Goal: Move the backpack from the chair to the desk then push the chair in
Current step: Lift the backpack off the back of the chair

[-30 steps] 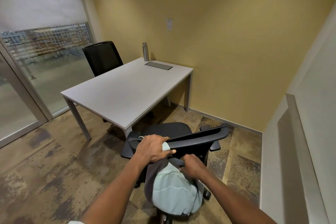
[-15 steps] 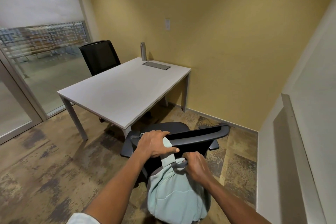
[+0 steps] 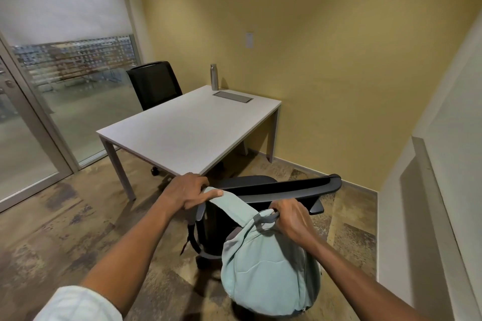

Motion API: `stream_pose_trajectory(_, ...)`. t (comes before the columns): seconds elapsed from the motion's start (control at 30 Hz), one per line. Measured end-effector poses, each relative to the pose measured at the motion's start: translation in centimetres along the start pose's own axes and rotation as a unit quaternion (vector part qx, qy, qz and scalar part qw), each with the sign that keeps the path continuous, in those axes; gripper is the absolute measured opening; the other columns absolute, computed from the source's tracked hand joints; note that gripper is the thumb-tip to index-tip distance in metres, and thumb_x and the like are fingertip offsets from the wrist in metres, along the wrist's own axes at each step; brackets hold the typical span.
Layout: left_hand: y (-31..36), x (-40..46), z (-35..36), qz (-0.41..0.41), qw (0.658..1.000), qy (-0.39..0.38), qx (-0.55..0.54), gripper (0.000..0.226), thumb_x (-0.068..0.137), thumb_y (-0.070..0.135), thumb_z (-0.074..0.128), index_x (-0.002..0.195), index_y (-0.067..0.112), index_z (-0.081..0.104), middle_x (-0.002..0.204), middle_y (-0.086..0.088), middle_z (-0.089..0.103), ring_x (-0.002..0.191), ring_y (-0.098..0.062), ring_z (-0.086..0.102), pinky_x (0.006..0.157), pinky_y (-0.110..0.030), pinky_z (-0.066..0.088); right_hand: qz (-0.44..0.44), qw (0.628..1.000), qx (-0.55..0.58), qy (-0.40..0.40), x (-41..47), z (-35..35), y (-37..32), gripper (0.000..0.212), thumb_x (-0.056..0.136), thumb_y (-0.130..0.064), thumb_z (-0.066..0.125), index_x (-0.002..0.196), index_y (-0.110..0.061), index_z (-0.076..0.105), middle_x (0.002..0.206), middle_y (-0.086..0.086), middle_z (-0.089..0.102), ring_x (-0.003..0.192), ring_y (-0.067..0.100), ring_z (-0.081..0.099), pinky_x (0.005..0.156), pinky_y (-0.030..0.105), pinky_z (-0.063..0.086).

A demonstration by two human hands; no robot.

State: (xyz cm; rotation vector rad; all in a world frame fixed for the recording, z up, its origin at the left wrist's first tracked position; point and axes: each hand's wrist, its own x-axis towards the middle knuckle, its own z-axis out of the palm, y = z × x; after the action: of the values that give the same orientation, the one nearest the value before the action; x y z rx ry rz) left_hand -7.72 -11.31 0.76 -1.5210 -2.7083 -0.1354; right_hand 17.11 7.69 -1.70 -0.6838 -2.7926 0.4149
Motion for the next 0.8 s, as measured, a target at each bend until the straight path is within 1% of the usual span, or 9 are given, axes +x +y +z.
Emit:
stream_pose_trajectory(0.17,-0.5,-1.5,0.0,-0.023,0.999,-0.020,-0.020,0.067,0.081,0.090,0.020,0.061,0.031,0.047,0.059,0.005,0.050,0.053,-0.013,0.044,0.056,-0.034,0.041,-0.026,0.999,-0.013,-0.014,0.5,-1.6,-0.5,0.017,0.069,-0.002,0.055,0.064,-0.018,0.058,0.056,-0.002,0.053,0.059,0.022,0.048,0.055,0.030,0.040)
stream_pose_trajectory(0.27,-0.1,-1.7,0.3,-0.038,0.991,-0.109,-0.065,0.063,0.086,0.082,0.038,0.056,0.028,0.050,0.059,0.003,0.052,0.054,-0.016,0.047,0.060,-0.034,0.042,-0.058,0.998,-0.026,-0.022,0.4,-2.5,-0.7,0.014,0.071,-0.003,0.054,0.070,-0.014,0.062,0.061,0.000,0.062,0.061,0.023,0.054,0.056,0.033,0.047)
stream_pose_trajectory(0.33,0.2,-1.7,0.8,-0.061,0.981,-0.167,-0.079,0.060,0.089,0.073,0.050,0.065,0.020,0.065,0.070,-0.002,0.063,0.064,-0.018,0.058,0.068,-0.034,0.048,-0.067,0.997,-0.030,-0.018,0.3,-3.1,-0.7,0.016,0.072,-0.004,0.054,0.074,-0.015,0.066,0.063,0.001,0.065,0.062,0.022,0.056,0.058,0.034,0.050)
stream_pose_trajectory(0.4,0.8,-1.7,1.0,-0.075,0.978,-0.171,-0.098,0.051,0.094,0.060,0.056,0.083,0.013,0.074,0.083,-0.005,0.072,0.077,-0.021,0.067,0.077,-0.033,0.053,-0.071,0.997,-0.025,-0.017,0.3,-3.7,-0.9,0.019,0.072,-0.002,0.054,0.072,-0.017,0.065,0.061,-0.002,0.062,0.061,0.020,0.054,0.058,0.035,0.050)
stream_pose_trajectory(0.43,1.3,-1.8,0.9,-0.074,0.973,-0.166,-0.146,0.050,0.095,0.058,0.056,0.082,0.013,0.074,0.080,-0.002,0.074,0.077,-0.019,0.069,0.075,-0.030,0.054,-0.074,0.997,-0.022,-0.016,0.3,-4.0,-0.9,0.022,0.071,-0.002,0.054,0.067,-0.021,0.063,0.058,-0.004,0.058,0.060,0.018,0.051,0.056,0.035,0.048)
stream_pose_trajectory(0.5,2.9,-2.3,-0.1,-0.065,0.935,-0.166,-0.306,0.053,0.089,0.067,0.056,0.079,0.019,0.076,0.077,0.003,0.078,0.077,-0.014,0.073,0.073,-0.023,0.053,-0.084,0.996,-0.006,-0.015,0.2,-5.0,-1.0,0.030,0.068,0.000,0.052,0.054,-0.026,0.047,0.050,-0.007,0.045,0.054,0.014,0.040,0.052,0.032,0.039)
stream_pose_trajectory(0.6,5.9,-2.7,-1.8,-0.021,0.866,-0.176,-0.468,0.069,0.072,0.082,0.062,0.102,0.022,0.079,0.098,0.002,0.080,0.089,-0.013,0.074,0.088,-0.034,0.057,-0.099,0.994,0.027,-0.035,0.3,-7.1,-1.0,0.028,0.060,0.003,0.043,0.051,-0.022,0.035,0.048,-0.003,0.035,0.051,0.013,0.031,0.052,0.032,0.028)
stream_pose_trajectory(0.7,9.2,-2.7,-3.1,0.053,0.836,-0.189,-0.512,0.063,0.069,0.074,0.074,0.110,0.026,0.078,0.106,-0.005,0.074,0.093,-0.023,0.065,0.091,-0.038,0.049,-0.103,0.991,0.047,-0.077,0.5,-9.3,-0.5,0.026,0.063,0.001,0.047,0.054,-0.023,0.050,0.053,-0.002,0.049,0.052,0.013,0.041,0.053,0.031,0.031)
stream_pose_trajectory(0.8,11.8,-2.8,-4.3,0.099,0.836,-0.194,-0.503,0.054,0.070,0.055,0.086,0.119,0.035,0.071,0.118,0.006,0.075,0.112,-0.017,0.069,0.104,-0.043,0.052,-0.084,0.989,0.083,-0.093,0.4,-12.0,0.3,0.017,0.069,-0.009,0.054,0.071,-0.013,0.071,0.068,0.005,0.070,0.062,0.018,0.060,0.056,0.033,0.044)
